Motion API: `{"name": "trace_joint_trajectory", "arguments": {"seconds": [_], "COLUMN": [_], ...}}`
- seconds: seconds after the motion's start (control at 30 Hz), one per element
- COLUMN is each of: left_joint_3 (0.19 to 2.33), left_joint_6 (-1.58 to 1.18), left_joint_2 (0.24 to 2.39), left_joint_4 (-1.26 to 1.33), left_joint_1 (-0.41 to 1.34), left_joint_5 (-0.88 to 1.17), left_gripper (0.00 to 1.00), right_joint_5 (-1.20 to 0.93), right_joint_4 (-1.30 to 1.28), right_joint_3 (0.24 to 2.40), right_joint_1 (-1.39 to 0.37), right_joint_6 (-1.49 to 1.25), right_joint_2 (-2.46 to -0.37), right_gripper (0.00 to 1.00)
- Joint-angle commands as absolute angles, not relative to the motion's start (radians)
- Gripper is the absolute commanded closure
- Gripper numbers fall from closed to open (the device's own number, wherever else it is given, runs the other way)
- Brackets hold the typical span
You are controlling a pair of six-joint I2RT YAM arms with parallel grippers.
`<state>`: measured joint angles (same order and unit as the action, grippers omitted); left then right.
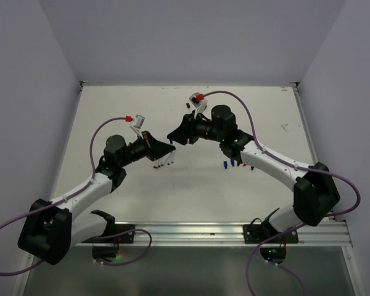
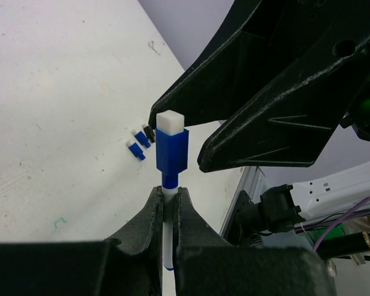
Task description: Open the pen caps
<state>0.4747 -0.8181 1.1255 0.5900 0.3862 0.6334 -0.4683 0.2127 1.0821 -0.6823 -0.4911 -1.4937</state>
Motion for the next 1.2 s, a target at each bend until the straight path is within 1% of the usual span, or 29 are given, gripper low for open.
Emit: {"name": "trace_joint_trajectory", "arguments": {"seconds": [0.0,0.33,0.5,0.7,0.9,1.0,1.07,1.1,1.17], "left_joint_3": [0.506,0.517,0.520,0.528,0.528,0.531,0.532,0.532,0.519], "left_joint_6": [-0.805,-0.802,-0.804,-0.804,-0.802,-0.801,-0.790,-0.772,-0.761], "left_joint_2": [1.115,1.108,1.108,1.111,1.114,1.117,1.118,1.120,1.117], "left_joint_4": [0.632,0.624,0.624,0.623,0.626,0.627,0.614,0.606,0.597], "left_joint_1": [0.396,0.397,0.397,0.397,0.400,0.402,0.402,0.402,0.403], "left_joint_5": [0.660,0.657,0.658,0.657,0.658,0.661,0.669,0.669,0.666], "left_gripper": [1.00,1.00,1.00,1.00,1.00,1.00,1.00,0.93,0.77], "right_joint_5": [-0.508,-0.517,-0.525,-0.535,-0.552,-0.551,-0.539,-0.526,-0.500], "right_joint_4": [0.291,0.334,0.354,0.387,0.411,0.420,0.425,0.440,0.431], "right_joint_3": [1.094,1.063,1.054,1.034,1.035,1.040,1.035,1.031,1.029], "right_joint_1": [-0.686,-0.686,-0.686,-0.689,-0.693,-0.692,-0.692,-0.692,-0.692], "right_joint_6": [-0.526,-0.554,-0.564,-0.584,-0.600,-0.612,-0.615,-0.624,-0.629], "right_joint_2": [-1.500,-1.520,-1.525,-1.537,-1.569,-1.586,-1.577,-1.571,-1.551], "right_gripper": [0.56,0.58,0.62,0.64,0.72,1.00,1.00,1.00,1.00]}}
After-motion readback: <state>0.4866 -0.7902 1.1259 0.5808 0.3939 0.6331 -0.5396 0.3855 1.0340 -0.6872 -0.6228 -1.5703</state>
